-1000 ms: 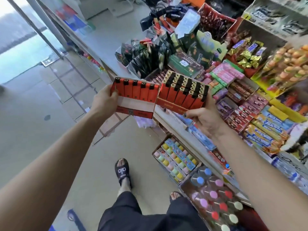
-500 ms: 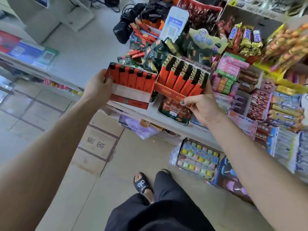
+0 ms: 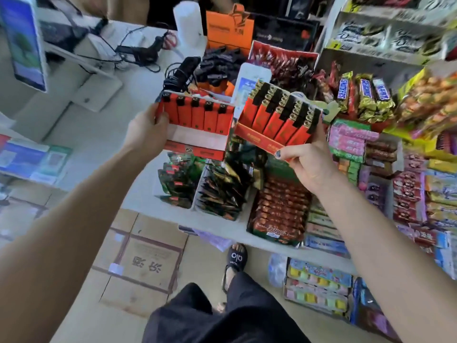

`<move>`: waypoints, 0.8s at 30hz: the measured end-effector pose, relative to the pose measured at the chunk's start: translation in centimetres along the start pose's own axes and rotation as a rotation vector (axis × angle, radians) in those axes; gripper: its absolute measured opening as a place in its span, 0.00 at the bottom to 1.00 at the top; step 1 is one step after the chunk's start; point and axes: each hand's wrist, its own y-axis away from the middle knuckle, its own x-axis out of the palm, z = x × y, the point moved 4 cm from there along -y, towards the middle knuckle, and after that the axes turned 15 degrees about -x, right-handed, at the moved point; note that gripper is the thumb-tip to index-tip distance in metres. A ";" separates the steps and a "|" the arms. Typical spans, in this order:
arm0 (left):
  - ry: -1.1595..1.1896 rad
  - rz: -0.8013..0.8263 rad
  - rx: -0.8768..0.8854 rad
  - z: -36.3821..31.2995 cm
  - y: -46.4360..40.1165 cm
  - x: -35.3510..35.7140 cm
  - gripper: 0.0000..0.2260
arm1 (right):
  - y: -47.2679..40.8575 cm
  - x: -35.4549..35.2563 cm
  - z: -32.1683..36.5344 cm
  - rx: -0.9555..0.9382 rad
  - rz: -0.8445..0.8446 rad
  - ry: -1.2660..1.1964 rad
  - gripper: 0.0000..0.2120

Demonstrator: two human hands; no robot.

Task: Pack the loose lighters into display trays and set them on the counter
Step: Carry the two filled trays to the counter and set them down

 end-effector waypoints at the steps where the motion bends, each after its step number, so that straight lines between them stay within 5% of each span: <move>1: 0.013 0.001 0.002 -0.7 -1.1 0.0 0.14 | -1.0 0.2 0.3 -0.002 -0.003 0.001 0.40; 20: 0.004 0.186 0.154 -16.4 -21.2 2.2 0.19 | -14.8 2.7 1.4 -0.080 -0.288 0.048 0.43; 24: 0.010 0.221 0.190 -20.9 -24.3 2.8 0.12 | -17.2 3.1 1.8 -0.098 -0.346 0.042 0.42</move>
